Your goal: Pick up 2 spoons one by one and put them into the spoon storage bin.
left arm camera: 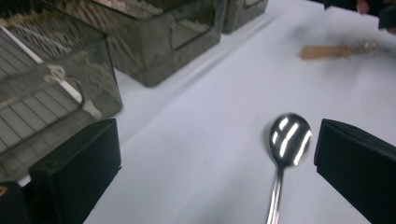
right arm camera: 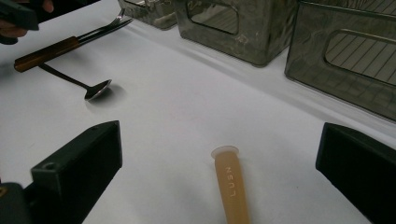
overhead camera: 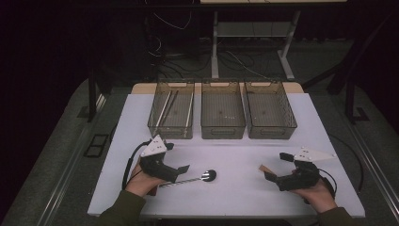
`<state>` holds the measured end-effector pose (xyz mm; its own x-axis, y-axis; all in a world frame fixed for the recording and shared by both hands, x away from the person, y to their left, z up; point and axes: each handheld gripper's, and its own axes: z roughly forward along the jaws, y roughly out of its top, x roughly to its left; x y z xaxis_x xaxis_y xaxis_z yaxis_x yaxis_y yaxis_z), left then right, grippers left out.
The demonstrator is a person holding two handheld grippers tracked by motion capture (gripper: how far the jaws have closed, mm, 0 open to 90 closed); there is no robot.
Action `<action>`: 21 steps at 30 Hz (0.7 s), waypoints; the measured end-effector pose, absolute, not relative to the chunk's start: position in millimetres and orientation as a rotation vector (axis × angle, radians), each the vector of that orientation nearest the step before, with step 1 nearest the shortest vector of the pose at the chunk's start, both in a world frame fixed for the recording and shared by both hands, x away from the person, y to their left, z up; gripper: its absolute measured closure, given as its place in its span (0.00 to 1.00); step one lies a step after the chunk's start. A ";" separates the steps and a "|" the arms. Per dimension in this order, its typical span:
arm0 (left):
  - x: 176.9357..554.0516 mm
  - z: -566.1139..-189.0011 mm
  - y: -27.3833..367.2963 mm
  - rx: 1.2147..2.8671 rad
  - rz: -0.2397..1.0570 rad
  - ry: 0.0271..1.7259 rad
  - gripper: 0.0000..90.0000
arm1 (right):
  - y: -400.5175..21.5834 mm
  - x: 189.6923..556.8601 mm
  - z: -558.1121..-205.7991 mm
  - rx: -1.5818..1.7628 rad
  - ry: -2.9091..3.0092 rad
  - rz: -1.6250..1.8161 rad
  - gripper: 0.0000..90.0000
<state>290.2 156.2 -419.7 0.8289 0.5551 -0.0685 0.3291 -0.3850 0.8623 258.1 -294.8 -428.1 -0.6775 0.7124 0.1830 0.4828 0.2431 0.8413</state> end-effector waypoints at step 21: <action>277.1 -428.7 160.2 2.007 0.252 0.655 0.00 | -302.2 291.1 -414.0 1.053 2.412 1.256 0.01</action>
